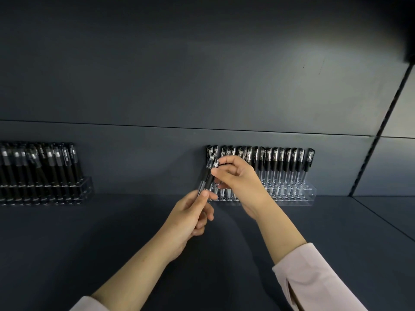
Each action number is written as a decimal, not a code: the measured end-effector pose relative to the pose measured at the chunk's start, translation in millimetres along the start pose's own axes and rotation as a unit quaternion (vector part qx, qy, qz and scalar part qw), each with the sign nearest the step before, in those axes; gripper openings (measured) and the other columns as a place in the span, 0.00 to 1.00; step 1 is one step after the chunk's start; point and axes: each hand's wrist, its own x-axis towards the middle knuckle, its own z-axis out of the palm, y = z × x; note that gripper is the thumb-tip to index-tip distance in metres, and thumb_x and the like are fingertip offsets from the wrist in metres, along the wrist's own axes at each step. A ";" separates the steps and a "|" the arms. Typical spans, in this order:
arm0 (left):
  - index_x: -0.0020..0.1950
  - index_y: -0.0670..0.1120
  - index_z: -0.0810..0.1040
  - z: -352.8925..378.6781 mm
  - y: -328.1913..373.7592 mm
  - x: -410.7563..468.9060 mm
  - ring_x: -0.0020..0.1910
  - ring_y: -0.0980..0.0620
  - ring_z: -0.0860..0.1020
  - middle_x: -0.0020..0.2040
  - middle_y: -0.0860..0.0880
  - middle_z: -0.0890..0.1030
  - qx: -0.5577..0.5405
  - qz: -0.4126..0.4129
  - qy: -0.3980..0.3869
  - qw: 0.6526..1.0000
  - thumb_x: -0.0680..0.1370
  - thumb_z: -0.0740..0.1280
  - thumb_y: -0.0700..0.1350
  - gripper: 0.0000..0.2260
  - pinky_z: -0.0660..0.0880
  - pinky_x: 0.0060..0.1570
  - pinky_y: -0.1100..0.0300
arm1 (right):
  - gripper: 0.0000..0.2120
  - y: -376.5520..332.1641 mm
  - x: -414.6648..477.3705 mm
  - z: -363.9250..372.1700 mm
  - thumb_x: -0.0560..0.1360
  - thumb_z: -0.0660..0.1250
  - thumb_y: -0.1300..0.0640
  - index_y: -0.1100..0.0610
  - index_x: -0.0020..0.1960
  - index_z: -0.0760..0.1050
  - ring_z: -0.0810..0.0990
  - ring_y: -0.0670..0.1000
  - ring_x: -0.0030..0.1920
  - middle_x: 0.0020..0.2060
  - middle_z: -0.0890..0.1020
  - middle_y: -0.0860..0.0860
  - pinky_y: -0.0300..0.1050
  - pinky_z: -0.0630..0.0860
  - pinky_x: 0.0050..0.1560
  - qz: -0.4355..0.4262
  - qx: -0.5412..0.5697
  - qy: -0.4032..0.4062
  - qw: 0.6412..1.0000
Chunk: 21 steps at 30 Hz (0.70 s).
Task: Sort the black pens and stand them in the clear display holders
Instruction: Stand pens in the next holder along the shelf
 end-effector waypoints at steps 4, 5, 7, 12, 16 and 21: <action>0.56 0.45 0.79 -0.4 -0.7 -0.1 0.26 0.57 0.62 0.31 0.51 0.72 0.014 0.002 0.000 1.000 0.83 0.59 0.52 0.14 0.59 0.25 0.63 | 0.12 -4.1 2.8 -8.4 0.75 0.69 0.65 0.60 0.56 0.72 0.79 0.48 0.37 0.37 0.80 0.52 0.41 0.79 0.43 -0.007 0.064 0.071 0.995; 0.56 0.45 0.79 -0.8 -1.2 -0.1 0.25 0.57 0.61 0.30 0.51 0.69 0.020 -0.003 0.002 1.000 0.83 0.59 0.52 0.14 0.58 0.25 0.63 | 0.11 -5.3 4.7 -14.7 0.75 0.69 0.65 0.58 0.55 0.71 0.79 0.49 0.35 0.37 0.80 0.52 0.42 0.80 0.42 -0.016 0.087 0.117 0.989; 0.55 0.44 0.79 -2.3 -1.9 0.6 0.25 0.57 0.59 0.29 0.53 0.64 0.026 -0.013 0.009 1.000 0.82 0.59 0.53 0.15 0.58 0.25 0.63 | 0.10 -7.5 7.0 -30.4 0.76 0.68 0.65 0.55 0.53 0.70 0.81 0.50 0.34 0.39 0.80 0.52 0.43 0.81 0.41 -0.052 0.109 0.222 0.968; 0.49 0.45 0.73 -6.0 -2.1 2.4 0.25 0.57 0.57 0.29 0.53 0.61 0.019 -0.014 0.026 0.999 0.82 0.58 0.56 0.16 0.58 0.22 0.65 | 0.09 -2.6 3.4 -62.6 0.77 0.66 0.61 0.52 0.54 0.68 0.80 0.55 0.40 0.43 0.77 0.48 0.42 0.79 0.41 -0.183 -0.083 0.394 0.897; 0.48 0.46 0.71 -5.3 -0.4 2.5 0.23 0.57 0.58 0.28 0.53 0.63 -0.017 -0.021 0.032 0.999 0.83 0.57 0.53 0.12 0.58 0.19 0.66 | 0.09 0.3 4.5 -66.0 0.78 0.65 0.60 0.49 0.54 0.68 0.75 0.47 0.39 0.43 0.75 0.44 0.33 0.73 0.39 -0.220 -0.165 0.379 0.884; 0.46 0.46 0.72 -2.9 1.5 4.0 0.20 0.57 0.58 0.26 0.53 0.64 -0.042 -0.039 0.042 0.998 0.84 0.56 0.46 0.10 0.56 0.19 0.66 | 0.08 5.3 6.3 -65.2 0.78 0.64 0.60 0.52 0.56 0.70 0.75 0.44 0.39 0.43 0.75 0.43 0.33 0.73 0.40 -0.221 -0.214 0.340 0.889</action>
